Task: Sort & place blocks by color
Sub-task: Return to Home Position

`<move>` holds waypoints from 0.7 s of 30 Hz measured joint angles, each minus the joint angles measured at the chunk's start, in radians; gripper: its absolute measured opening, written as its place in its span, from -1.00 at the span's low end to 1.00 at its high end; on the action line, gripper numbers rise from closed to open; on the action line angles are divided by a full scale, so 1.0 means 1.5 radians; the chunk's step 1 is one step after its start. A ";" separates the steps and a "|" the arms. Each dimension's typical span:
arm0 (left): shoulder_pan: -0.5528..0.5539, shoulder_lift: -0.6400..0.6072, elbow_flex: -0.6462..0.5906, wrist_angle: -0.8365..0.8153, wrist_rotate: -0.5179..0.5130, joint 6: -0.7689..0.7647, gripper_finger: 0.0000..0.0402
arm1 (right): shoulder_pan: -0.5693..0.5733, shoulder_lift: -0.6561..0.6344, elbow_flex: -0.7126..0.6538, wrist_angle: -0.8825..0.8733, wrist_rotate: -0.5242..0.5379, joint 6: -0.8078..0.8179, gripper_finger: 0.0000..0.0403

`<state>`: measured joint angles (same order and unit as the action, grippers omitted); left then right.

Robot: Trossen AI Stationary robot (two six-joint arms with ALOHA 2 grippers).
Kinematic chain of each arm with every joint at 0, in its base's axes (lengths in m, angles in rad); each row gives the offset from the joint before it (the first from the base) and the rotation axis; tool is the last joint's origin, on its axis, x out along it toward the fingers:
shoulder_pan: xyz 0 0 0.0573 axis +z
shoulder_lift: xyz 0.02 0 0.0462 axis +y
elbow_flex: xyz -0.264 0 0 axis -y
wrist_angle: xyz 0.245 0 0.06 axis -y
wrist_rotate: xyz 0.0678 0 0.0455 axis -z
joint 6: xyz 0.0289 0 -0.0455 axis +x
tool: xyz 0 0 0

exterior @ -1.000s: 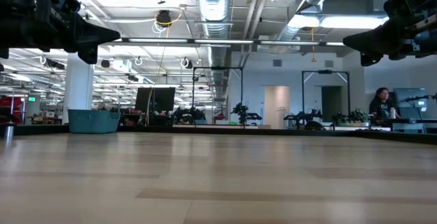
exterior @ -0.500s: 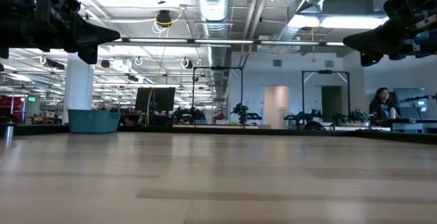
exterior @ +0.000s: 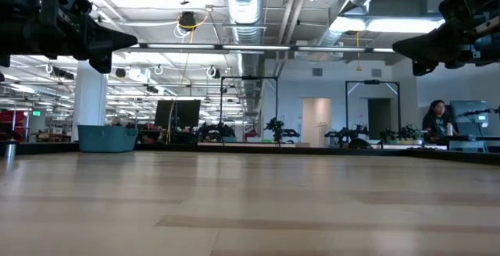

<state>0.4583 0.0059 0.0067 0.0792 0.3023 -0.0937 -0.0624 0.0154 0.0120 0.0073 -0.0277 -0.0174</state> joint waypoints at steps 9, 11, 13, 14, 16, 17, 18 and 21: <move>0.000 0.000 0.000 0.000 0.000 0.000 -1.00 | 0.000 0.000 0.000 0.000 0.000 -0.001 -0.89; 0.000 0.000 0.000 0.000 0.000 0.000 -1.00 | 0.000 0.000 0.000 0.000 0.000 -0.001 -0.89; 0.000 0.000 0.000 0.000 0.000 0.000 -1.00 | 0.000 0.000 0.000 0.000 0.000 -0.001 -0.90; 0.000 0.000 0.000 0.000 0.000 0.000 -1.00 | 0.000 0.000 0.000 0.000 -0.001 -0.001 -0.90; 0.000 0.000 0.000 0.000 0.000 0.000 -1.00 | 0.000 0.000 0.000 0.000 -0.001 -0.001 -0.90; 0.000 0.000 0.000 0.000 0.000 0.000 -1.00 | 0.000 0.000 0.000 0.000 -0.001 -0.001 -0.89; 0.000 0.000 0.000 0.000 0.000 0.000 -1.00 | 0.000 0.000 0.000 0.000 -0.001 -0.001 -0.89; 0.000 0.000 0.000 0.000 0.000 0.000 -1.00 | 0.000 0.000 0.000 0.000 -0.001 -0.001 -0.88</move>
<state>0.4583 0.0059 0.0067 0.0792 0.3027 -0.0937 -0.0623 0.0154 0.0116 0.0071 -0.0288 -0.0189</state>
